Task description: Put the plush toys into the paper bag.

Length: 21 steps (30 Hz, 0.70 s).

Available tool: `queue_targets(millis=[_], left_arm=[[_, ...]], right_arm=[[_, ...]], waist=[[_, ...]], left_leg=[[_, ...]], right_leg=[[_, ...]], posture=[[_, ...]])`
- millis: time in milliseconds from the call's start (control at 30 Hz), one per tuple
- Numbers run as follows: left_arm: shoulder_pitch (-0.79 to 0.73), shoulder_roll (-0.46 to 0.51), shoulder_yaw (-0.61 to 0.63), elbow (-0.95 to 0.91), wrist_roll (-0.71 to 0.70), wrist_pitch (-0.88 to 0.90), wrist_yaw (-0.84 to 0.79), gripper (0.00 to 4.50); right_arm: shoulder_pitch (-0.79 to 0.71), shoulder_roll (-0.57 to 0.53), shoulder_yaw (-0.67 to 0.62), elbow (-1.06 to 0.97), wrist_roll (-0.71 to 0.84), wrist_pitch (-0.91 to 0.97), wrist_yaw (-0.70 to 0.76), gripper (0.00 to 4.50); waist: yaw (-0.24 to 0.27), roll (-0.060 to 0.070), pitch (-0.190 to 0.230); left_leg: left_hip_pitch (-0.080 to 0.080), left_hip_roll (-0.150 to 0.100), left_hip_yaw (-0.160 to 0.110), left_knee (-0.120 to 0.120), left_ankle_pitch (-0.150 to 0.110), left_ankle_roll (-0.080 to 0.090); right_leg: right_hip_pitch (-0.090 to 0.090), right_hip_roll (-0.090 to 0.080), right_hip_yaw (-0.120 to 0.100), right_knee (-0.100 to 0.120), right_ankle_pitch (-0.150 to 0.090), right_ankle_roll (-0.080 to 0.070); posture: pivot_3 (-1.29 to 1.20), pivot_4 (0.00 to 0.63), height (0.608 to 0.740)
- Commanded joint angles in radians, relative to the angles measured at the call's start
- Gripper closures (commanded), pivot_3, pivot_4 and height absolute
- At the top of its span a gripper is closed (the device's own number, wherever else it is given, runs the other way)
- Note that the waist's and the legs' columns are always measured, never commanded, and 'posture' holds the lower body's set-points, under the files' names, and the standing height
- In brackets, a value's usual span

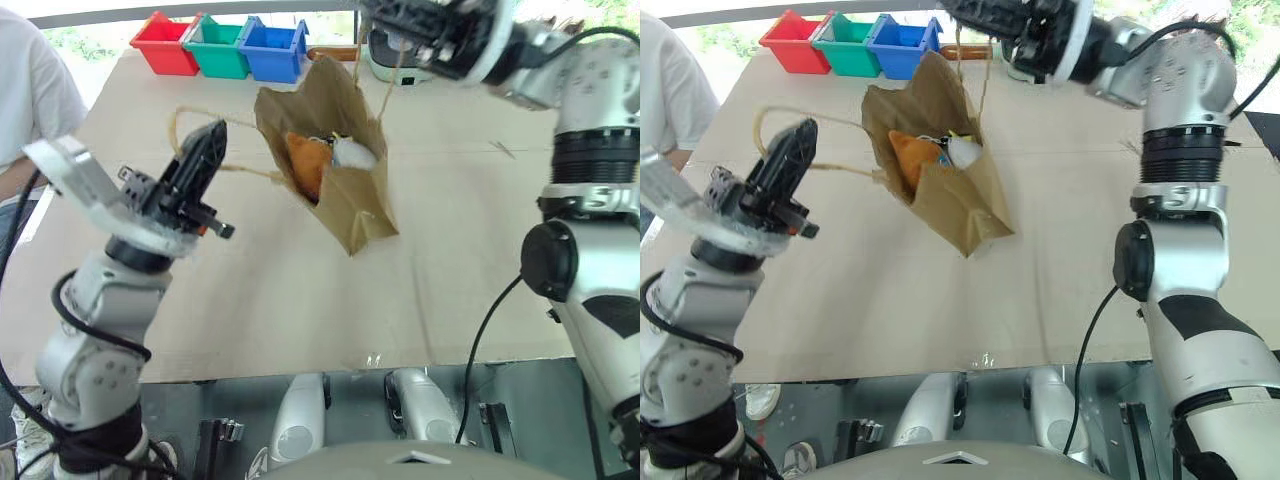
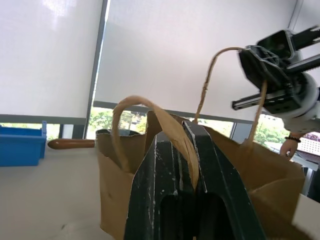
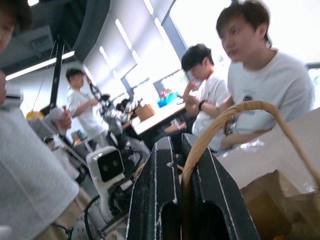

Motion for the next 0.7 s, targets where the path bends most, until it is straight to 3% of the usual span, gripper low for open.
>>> queue_targets(millis=[33,333,433,533,567,633,700], left_arm=[[-0.133,0.046,-0.042,0.132,0.051,0.043,-0.018,4.5],[-0.484,0.058,-0.154,0.504,0.178,0.088,-0.181,4.5],[-0.535,0.057,-0.184,0.576,0.239,0.071,-0.247,4.5],[-0.51,0.037,-0.216,0.585,0.283,0.06,-0.309,4.5],[-0.486,0.033,-0.224,0.575,0.285,0.067,-0.339,4.5],[-0.444,0.018,-0.219,0.575,0.309,0.045,-0.358,3.76],[-0.421,0.005,-0.195,0.58,0.334,0.013,-0.347,3.06]], right_arm=[[0.009,-0.036,-0.051,-0.128,0.045,0.023,-0.089,4.48],[0.178,0.021,-0.052,-0.419,0.061,0.034,-0.373,4.48],[0.262,0.053,-0.041,-0.531,0.085,0.043,-0.436,4.48],[0.398,0.039,0.051,-0.616,0.016,-0.018,-0.444,4.48],[0.443,0.024,0.091,-0.626,-0.017,-0.045,-0.438,4.23],[0.496,0.01,0.123,-0.648,-0.027,-0.069,-0.424,3.65],[0.509,-0.014,0.129,-0.672,-0.038,-0.087,-0.427,2.79]], waist=[[-0.001,0.0,0.0],[-0.01,0.0,0.0],[-0.009,0.0,0.0],[-0.007,0.0,-0.001],[-0.007,0.0,-0.001],[-0.007,0.0,-0.001],[-0.007,0.0,0.0]], left_leg=[[0.0,0.0,-0.001,0.0,0.0,0.0],[-0.004,0.0,0.002,-0.002,0.0,0.0],[-0.011,0.001,0.0,0.0,0.001,-0.001],[-0.012,0.001,0.0,0.001,0.001,-0.001],[-0.013,0.001,0.0,0.002,0.001,-0.001],[-0.013,0.0,0.001,0.002,0.0,0.0],[-0.013,0.0,0.001,0.003,0.0,0.0]], right_leg=[[0.0,0.0,-0.001,0.0,0.0,0.0],[-0.006,0.001,0.003,0.002,0.0,0.0],[-0.012,0.001,0.0,0.003,0.0,0.0],[-0.012,0.0,0.0,0.002,0.0,0.0],[-0.012,0.0,-0.001,0.002,0.0,0.0],[-0.011,-0.001,0.0,0.001,0.0,0.0],[-0.012,-0.001,0.0,0.002,0.0,0.0]], posture=[[0.0,0.15,0.74],[0.0,0.15,0.74],[0.0,0.15,0.74],[0.0,0.15,0.74],[0.0,0.15,0.74],[0.0,0.15,0.74],[0.0,0.15,0.74]])
